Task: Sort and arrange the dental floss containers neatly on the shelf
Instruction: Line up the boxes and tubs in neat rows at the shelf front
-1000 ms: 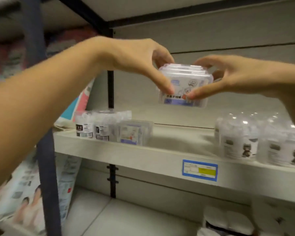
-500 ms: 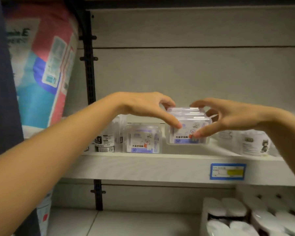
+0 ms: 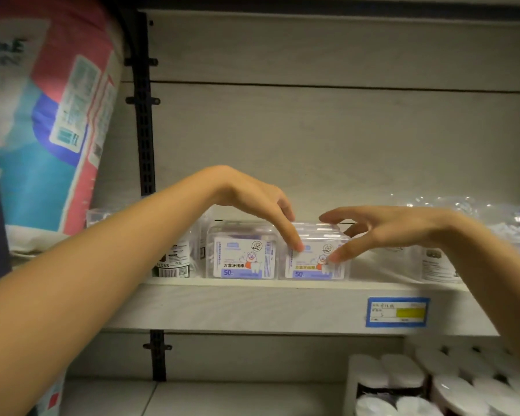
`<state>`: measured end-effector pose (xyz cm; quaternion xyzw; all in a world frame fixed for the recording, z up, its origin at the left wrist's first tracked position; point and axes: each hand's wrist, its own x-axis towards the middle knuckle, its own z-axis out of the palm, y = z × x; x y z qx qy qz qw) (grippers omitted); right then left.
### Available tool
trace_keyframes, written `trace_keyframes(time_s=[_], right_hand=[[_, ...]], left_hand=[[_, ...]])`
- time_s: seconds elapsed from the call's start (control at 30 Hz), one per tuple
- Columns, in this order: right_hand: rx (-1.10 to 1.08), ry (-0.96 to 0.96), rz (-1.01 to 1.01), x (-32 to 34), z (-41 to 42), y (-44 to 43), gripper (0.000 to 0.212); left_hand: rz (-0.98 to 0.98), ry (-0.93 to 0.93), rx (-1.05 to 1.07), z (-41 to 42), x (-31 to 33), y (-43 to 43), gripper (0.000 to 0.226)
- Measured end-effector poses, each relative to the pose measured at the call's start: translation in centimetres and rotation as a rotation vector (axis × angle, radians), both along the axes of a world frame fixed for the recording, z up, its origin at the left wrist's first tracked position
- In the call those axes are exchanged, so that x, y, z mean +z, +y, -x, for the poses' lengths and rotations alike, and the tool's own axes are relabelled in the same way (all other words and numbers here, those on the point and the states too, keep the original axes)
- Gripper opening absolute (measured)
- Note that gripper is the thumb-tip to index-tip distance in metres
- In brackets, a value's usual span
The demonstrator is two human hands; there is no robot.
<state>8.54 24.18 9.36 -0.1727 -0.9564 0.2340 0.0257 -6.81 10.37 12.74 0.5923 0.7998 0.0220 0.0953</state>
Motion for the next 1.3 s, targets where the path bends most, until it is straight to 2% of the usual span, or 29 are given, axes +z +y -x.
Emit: trace_keyframes(time_s=[0.43,0.6,0.77,0.83,0.9,1.0,1.07,1.1,1.17,1.2,1.23,1.27,1.3], right_hand=[[0.034,-0.048,-0.031,0.8,0.1,-1.1,0.093],[0.049,-0.044,-0.033,0.7,0.7,-1.6,0.079],[0.052,-0.027,-0.073,0.6,0.3,-2.6,0.096],[0.033,0.072,-0.146,1.1,-1.5,-2.3,0.099],[-0.001,0.299,-0.238,2.0,-4.7,-1.4,0.091],[-0.086,0.659,-0.343,2.9,-10.1,1.3,0.069],[-0.162,0.755,-0.319,2.9,-13.6,4.1,0.064],[-0.185,0.738,-0.265,2.7,-14.8,5.5,0.069],[-0.230,0.631,-0.101,1.6,-16.3,8.2,0.093],[-0.245,0.578,-0.016,0.9,-16.9,9.6,0.105],[-0.252,0.546,0.072,0.1,-17.1,10.9,0.114],[-0.251,0.547,0.171,-0.7,-17.1,12.2,0.119],[-0.243,0.578,0.295,-1.5,-16.8,13.3,0.120]], left_hand=[[0.063,0.023,0.026,0.6,0.5,-1.0,0.061],[0.063,0.012,0.050,0.9,0.5,-1.9,0.058],[0.131,0.006,0.065,1.2,0.8,-2.4,0.061],[0.118,0.016,0.078,0.6,1.3,-2.6,0.074],[-0.047,0.018,0.060,-0.6,1.7,-2.0,0.086],[-0.327,0.005,-0.067,-3.8,1.3,0.6,0.094],[-0.376,-0.023,-0.123,-6.4,0.7,3.1,0.102],[-0.367,-0.049,-0.123,-7.4,0.5,4.2,0.109],[-0.319,-0.137,-0.090,-8.9,0.0,6.0,0.119],[-0.298,-0.234,-0.066,-9.7,-0.5,7.0,0.115],[-0.308,-0.383,-0.051,-10.6,-0.9,7.9,0.102],[-0.369,-0.581,-0.040,-11.4,-1.3,8.9,0.084],[-0.465,-0.772,-0.003,-12.0,-1.7,10.1,0.076]])
